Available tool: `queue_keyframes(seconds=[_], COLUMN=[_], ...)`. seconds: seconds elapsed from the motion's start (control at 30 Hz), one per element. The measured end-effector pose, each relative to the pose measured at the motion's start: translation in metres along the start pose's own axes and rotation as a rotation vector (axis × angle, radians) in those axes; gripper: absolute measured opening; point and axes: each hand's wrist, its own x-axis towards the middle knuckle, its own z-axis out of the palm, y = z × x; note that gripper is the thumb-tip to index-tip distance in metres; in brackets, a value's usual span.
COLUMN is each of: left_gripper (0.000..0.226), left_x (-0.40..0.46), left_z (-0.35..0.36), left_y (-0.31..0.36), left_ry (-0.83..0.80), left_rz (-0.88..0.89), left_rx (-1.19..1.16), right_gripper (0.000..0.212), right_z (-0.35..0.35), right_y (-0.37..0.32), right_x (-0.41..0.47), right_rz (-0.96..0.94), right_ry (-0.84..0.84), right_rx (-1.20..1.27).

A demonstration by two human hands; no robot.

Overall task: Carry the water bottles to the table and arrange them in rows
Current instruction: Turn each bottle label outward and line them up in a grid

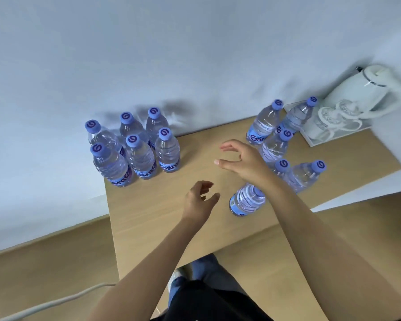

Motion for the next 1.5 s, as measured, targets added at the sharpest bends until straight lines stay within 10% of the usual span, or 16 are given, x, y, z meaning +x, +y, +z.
queue_keyframes(seconds=[0.53, 0.87, 1.3, 1.5], left_gripper=[0.054, 0.077, 0.047, 0.047], left_x=[-0.024, -0.023, -0.058, -0.069], left_z=[0.017, 0.017, -0.024, -0.036], left_y=[-0.001, 0.016, 0.129, 0.154], left_ry=[-0.176, -0.21, -0.327, -0.138], left_rz=[0.012, 0.017, 0.269, 0.314], left_rx=[0.126, 0.124, -0.169, -0.246], right_gripper=[0.022, 0.009, 0.019, 0.017], right_z=[0.014, -0.024, -0.093, -0.086], right_y=[0.063, 0.018, -0.114, -0.153], right_x=[-0.076, -0.048, -0.017, -0.026], right_rz=[0.205, 0.186, 0.041, -0.055], right_ry=[0.328, 0.15, -0.272, -0.057], right_rx=[0.354, 0.502, 0.675, 0.731])
